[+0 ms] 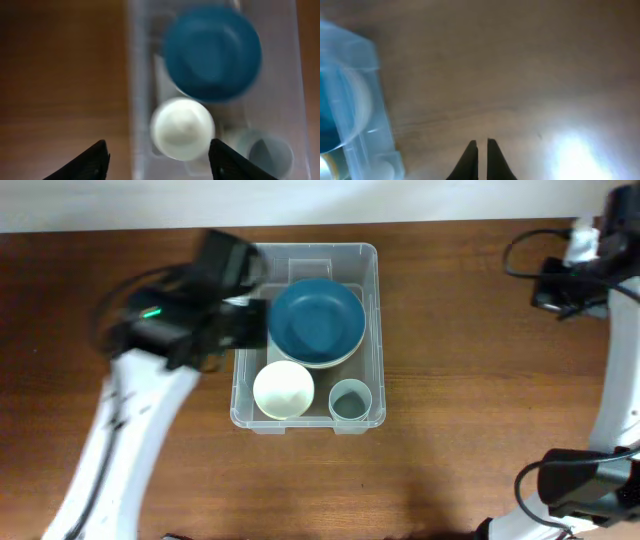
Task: Pack container
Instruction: 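Open the left gripper and withdraw the left arm to the left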
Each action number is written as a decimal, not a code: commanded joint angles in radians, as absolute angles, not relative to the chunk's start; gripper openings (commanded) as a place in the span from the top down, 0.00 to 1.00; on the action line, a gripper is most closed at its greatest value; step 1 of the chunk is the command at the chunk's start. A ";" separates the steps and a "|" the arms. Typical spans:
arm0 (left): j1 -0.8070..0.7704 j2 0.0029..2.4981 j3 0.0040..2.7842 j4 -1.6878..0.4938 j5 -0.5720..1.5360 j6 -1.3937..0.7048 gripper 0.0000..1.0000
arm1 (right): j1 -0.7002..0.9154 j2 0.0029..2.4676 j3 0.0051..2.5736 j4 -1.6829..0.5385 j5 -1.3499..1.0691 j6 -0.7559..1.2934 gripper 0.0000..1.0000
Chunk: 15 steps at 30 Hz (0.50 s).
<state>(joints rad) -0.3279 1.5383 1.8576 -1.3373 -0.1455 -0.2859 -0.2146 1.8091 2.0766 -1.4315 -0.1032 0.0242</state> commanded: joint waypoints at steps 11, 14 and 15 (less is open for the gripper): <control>0.062 1.524 1.865 -1.419 -0.112 -0.351 0.03 | 0.049 2.026 2.075 -1.243 -0.136 -0.022 0.96; 0.073 1.539 1.865 -1.425 -0.112 -0.351 0.03 | 0.079 2.098 2.075 -1.196 -0.146 -0.022 0.96; 0.073 1.543 1.865 -1.427 -0.112 -0.351 0.03 | 0.086 2.116 2.075 -1.187 -0.157 -0.022 0.96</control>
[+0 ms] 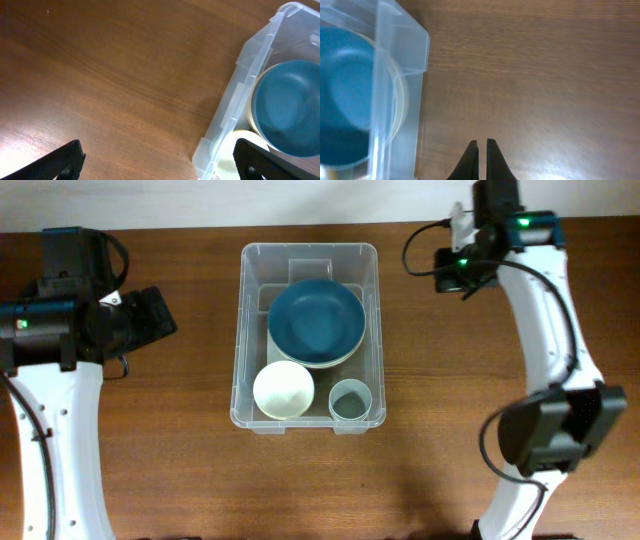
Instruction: Pack container
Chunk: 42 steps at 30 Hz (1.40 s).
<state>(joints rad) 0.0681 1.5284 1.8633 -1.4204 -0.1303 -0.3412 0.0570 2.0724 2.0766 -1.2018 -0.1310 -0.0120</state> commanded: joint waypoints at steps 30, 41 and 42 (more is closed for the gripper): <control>0.073 1.562 1.865 -1.435 -0.112 -0.351 0.03 | 0.215 2.270 2.075 -1.230 -0.309 -0.056 0.94; 0.073 1.596 1.865 -1.422 -0.113 -0.351 0.03 | 0.089 2.204 2.076 -1.323 0.162 0.186 0.91; 0.073 1.604 1.865 -1.422 -0.113 -0.351 0.02 | 0.075 2.186 2.076 -1.328 0.171 0.186 0.91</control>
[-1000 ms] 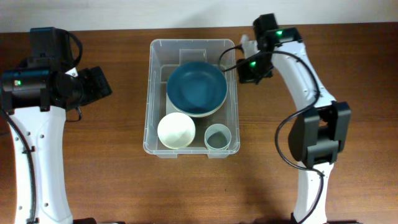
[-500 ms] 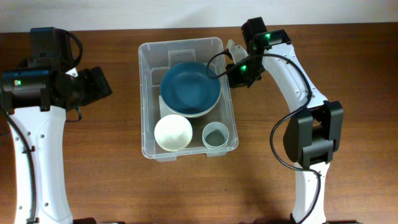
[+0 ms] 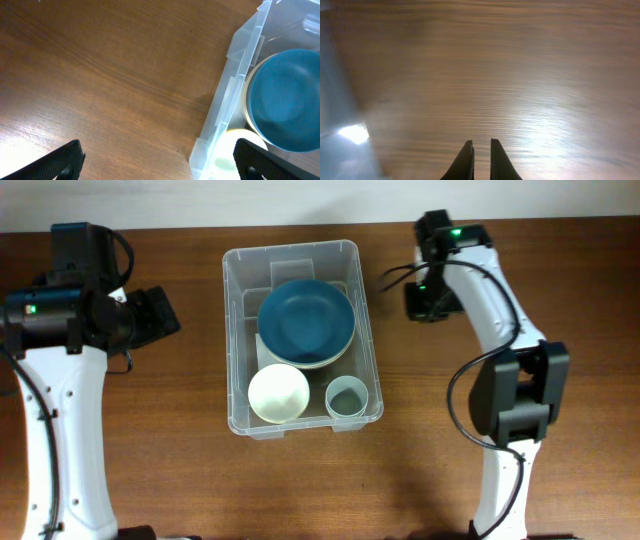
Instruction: Pack container
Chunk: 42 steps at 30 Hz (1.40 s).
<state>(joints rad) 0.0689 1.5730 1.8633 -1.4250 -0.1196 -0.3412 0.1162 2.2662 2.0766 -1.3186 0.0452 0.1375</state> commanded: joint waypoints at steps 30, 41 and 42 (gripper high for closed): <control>0.018 1.519 1.737 -1.277 -0.099 -0.097 0.01 | -0.085 1.647 2.075 -1.349 0.057 0.147 0.01; -0.036 1.032 1.251 -1.102 -0.124 -0.125 0.01 | -0.074 1.385 1.856 -1.291 0.062 0.147 0.01; -0.037 0.977 1.215 -1.106 -0.136 -0.139 0.00 | -0.065 1.353 1.801 -1.271 0.064 0.146 0.01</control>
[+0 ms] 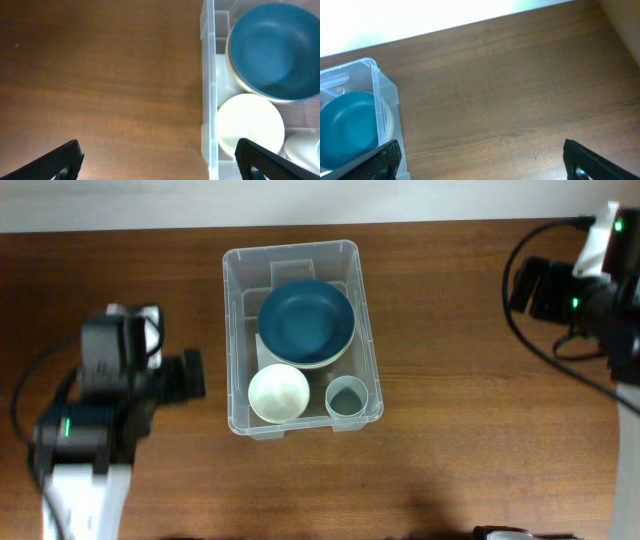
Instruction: Pack container
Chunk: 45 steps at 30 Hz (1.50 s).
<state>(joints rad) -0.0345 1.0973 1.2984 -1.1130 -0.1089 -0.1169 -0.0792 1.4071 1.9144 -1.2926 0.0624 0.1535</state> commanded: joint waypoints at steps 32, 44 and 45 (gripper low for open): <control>-0.036 0.541 1.007 -1.279 -0.181 -0.400 0.01 | 0.098 0.670 0.880 -1.036 0.192 0.193 0.01; -0.036 0.541 1.007 -1.280 -0.181 -0.400 0.01 | 0.098 0.660 0.880 -1.044 0.168 0.193 0.01; -0.036 0.541 1.007 -1.280 -0.181 -0.400 0.01 | 0.098 0.651 0.880 -1.034 0.140 0.193 0.01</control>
<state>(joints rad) -0.0345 0.5442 1.0119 -1.2766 -0.1696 -0.3870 0.0933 0.6708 0.8829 -1.0428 0.1707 0.1841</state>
